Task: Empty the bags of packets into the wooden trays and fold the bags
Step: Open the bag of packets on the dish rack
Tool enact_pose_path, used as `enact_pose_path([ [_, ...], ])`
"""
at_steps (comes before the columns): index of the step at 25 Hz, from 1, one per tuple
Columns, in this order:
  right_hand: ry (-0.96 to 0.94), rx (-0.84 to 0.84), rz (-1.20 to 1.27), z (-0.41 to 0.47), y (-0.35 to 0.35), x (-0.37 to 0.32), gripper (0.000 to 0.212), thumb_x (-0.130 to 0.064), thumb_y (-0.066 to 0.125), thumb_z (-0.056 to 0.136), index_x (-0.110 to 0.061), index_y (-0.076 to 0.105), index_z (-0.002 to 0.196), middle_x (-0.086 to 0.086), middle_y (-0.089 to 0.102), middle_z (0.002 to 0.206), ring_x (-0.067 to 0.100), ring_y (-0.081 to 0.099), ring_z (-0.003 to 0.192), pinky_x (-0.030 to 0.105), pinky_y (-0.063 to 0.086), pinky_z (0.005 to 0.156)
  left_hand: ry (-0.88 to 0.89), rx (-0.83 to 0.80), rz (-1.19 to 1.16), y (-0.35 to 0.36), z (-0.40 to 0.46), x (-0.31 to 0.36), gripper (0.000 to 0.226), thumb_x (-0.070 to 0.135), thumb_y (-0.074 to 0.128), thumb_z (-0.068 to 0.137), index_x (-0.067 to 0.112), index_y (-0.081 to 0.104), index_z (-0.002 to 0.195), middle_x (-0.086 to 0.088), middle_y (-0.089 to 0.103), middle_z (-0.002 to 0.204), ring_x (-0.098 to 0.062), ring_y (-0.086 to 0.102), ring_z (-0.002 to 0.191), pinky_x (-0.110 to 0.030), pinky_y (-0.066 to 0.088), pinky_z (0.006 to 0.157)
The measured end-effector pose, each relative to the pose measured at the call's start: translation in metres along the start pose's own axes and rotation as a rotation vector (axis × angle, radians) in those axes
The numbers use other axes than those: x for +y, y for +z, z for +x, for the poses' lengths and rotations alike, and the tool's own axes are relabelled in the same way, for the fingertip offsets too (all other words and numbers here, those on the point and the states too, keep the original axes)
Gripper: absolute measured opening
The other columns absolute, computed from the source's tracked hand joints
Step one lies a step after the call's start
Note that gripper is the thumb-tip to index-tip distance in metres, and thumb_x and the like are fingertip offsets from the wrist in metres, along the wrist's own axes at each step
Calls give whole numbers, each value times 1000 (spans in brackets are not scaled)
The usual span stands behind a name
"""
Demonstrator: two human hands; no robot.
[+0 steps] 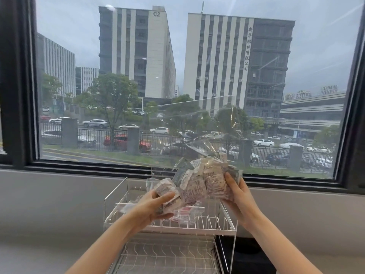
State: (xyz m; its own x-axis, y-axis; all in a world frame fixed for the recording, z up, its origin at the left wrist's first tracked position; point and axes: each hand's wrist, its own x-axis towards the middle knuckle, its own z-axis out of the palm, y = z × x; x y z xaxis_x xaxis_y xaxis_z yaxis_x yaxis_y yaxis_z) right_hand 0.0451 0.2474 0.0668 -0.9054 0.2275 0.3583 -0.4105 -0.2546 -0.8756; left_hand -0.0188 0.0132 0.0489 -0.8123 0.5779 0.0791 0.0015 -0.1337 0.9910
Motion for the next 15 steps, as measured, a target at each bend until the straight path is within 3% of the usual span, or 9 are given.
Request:
enact_pose_path([
  [3,-33,-43,-159,-6,-1,-1,35,-31,59,72,-17,58,104,-2,75,85,14,71,79,30,58,69,69,68,-15,-1,-1,0,50,15,69,61,1,54,107,-16,66,95,-21,67,72,-28,58,59],
  [9,-23,13,-364,-30,-12,13,46,-42,63,66,-17,59,103,9,71,99,22,68,92,37,53,85,243,276,42,-5,-15,-10,40,19,67,69,4,60,106,-13,71,91,-20,70,74,-27,58,61],
  [12,-16,72,-313,-42,-16,24,42,-44,64,63,-20,61,98,3,74,91,19,70,85,34,53,79,271,317,12,2,-22,-19,39,29,68,62,13,64,97,-2,75,82,-17,71,70,-26,57,57],
  [15,30,37,-255,-51,-13,29,40,-45,61,66,-24,59,101,-3,76,87,15,71,81,29,55,70,269,238,-61,14,-24,-28,28,28,66,64,18,64,90,5,76,76,-11,70,64,-21,56,53],
])
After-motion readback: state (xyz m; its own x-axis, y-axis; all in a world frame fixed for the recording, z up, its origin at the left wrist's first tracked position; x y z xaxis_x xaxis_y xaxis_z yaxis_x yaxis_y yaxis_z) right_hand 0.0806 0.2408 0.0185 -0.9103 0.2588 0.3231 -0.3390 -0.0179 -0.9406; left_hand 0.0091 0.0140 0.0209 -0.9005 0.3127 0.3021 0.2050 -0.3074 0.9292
